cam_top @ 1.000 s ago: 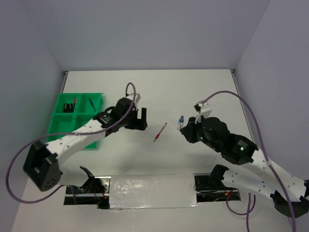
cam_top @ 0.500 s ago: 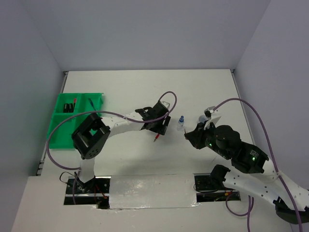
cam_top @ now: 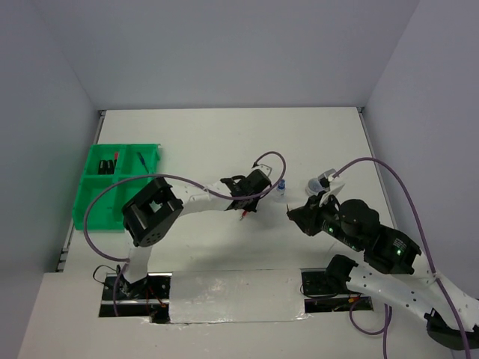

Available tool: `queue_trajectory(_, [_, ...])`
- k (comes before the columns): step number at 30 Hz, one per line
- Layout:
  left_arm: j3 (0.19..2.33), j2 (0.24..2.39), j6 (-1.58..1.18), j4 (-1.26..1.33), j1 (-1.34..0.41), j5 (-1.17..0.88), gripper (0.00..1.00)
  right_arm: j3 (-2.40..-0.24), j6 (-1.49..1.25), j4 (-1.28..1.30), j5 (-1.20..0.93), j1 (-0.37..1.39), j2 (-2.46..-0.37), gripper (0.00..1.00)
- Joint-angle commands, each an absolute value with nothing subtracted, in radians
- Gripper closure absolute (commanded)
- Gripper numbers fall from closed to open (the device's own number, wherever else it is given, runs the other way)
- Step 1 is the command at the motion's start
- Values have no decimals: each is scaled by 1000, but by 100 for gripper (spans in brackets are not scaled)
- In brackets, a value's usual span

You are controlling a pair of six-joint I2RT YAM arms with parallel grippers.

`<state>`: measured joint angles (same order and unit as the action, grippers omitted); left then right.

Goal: Sort the stationery into containers
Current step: Pick up the pen from the center of the board.

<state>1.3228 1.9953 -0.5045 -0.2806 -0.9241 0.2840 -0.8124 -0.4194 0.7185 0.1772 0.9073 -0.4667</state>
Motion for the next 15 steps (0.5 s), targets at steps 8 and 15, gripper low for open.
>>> queue_trajectory(8, [1051, 1653, -641, -282, -821, 307, 100, -671, -442, 452, 103, 902, -482, 100])
queue_trajectory(15, [873, 1168, -660, 147, -775, 325, 100, -436, -599, -151, -69, 961, -701, 100])
